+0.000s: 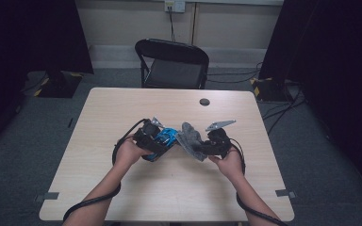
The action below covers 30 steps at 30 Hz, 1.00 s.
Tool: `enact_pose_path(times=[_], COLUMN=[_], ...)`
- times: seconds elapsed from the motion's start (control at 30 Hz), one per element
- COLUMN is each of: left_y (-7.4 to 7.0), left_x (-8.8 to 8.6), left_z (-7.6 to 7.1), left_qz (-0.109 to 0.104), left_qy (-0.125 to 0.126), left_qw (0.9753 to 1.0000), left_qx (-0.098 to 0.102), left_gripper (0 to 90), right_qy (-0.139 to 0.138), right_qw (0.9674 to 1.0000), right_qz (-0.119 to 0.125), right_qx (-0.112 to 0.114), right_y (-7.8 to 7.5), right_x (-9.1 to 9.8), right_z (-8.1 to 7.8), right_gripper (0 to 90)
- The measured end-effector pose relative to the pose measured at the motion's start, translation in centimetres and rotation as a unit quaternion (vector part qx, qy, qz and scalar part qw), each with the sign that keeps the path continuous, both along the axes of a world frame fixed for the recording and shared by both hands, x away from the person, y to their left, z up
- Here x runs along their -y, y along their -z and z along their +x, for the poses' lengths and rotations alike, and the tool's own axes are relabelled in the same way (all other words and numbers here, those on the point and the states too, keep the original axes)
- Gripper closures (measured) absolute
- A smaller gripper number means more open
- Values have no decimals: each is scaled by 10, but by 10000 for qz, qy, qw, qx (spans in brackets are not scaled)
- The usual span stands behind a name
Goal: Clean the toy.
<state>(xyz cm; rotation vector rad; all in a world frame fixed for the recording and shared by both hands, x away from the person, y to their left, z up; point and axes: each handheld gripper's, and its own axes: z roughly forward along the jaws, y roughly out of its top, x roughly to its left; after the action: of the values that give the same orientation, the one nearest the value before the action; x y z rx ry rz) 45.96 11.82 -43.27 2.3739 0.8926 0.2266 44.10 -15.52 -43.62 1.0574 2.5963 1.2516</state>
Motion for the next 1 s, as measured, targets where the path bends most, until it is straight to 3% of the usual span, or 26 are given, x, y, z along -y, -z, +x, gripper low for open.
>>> enact_pose_path(times=[0.3, 0.57, 0.73, 1.0], left_y=[-9, -13, -15, -14], left_x=[-11, -3, 7, 18], left_z=[3, -2, -3, -3], left_qz=[-120, -100, -138, -163], left_qy=[-145, 28, 134, 188], left_qw=[9998, 9999, 9998, 9997], left_qx=[81, 80, 90, 54], left_gripper=[281, 281, 281, 281], right_qy=[-46, 556, 669, 456], right_qw=[9998, 9984, 9976, 9987], right_qz=[-178, 17, 61, 160], right_qx=[-53, 124, 187, 186], right_y=[4, -2, -2, -1], right_x=[11, 31, 28, 11], right_z=[-3, 5, 8, 7], right_gripper=[774, 774, 773, 772])
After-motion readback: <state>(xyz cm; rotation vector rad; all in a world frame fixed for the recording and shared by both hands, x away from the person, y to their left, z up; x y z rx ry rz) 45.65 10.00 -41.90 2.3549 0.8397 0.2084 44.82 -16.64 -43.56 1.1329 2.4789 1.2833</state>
